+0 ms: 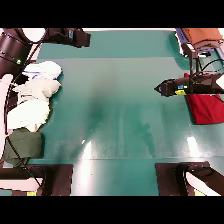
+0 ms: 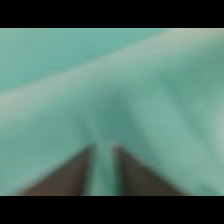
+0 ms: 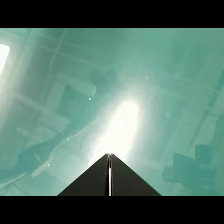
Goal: Fold the shirts.
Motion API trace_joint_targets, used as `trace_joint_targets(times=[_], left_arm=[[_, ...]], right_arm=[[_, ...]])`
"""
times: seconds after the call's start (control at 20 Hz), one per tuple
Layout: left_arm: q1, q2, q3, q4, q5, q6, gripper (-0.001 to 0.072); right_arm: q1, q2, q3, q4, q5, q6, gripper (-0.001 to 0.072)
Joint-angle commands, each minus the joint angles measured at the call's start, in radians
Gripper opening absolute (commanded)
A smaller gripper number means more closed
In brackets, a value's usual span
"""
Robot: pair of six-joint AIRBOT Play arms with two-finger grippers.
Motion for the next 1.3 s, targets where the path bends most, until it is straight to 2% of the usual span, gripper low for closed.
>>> trace_joint_targets(times=[0.0, 0.15, 0.35, 0.55, 0.75, 0.8, 0.85, 0.9, 1.05, 1.25], left_arm=[[0.062, -0.024, 0.000, 0.225, 0.052, -0.018, 0.0541], [0.206, -0.117, 0.000, 0.233, 0.013, -0.084, 0.0542], [0.349, -0.287, 0.000, 0.227, -0.033, -0.108, 0.0542], [0.416, -0.435, 0.000, 0.226, -0.007, -0.116, 0.0541], [0.433, -0.495, 0.000, 0.231, 0.016, -0.135, 0.0539], [0.433, -0.494, 0.005, 0.231, 0.016, -0.172, 0.0463], [0.433, -0.492, 0.025, 0.231, 0.006, -0.200, 0.0180], [0.433, -0.492, 0.056, 0.230, -0.010, -0.205, 0.0033], [0.426, -0.459, 0.212, 0.195, -0.090, -0.204, 0.0023], [0.351, -0.175, 0.214, 0.181, 0.016, -0.116, 0.0023]], right_arm=[[-0.001, 0.000, 0.001, 0.001, -0.003, 0.001, 0.0019], [-0.001, 0.000, 0.001, 0.001, -0.002, 0.001, 0.0019], [-0.001, 0.000, 0.001, 0.001, 0.000, 0.001, 0.0019], [-0.001, 0.000, 0.001, 0.001, 0.001, 0.001, 0.0019], [-0.001, 0.000, 0.001, 0.001, -0.003, 0.001, 0.0019], [-0.001, 0.000, 0.001, 0.001, -0.003, 0.000, 0.0019], [-0.001, 0.000, 0.002, 0.001, -0.004, 0.000, 0.0019], [-0.001, 0.000, 0.002, 0.002, -0.009, 0.001, 0.0019], [-0.001, 0.033, 0.002, 0.003, -0.044, 0.002, 0.0019], [-0.001, 0.090, 0.126, -0.003, -0.079, 0.036, 0.0019]])
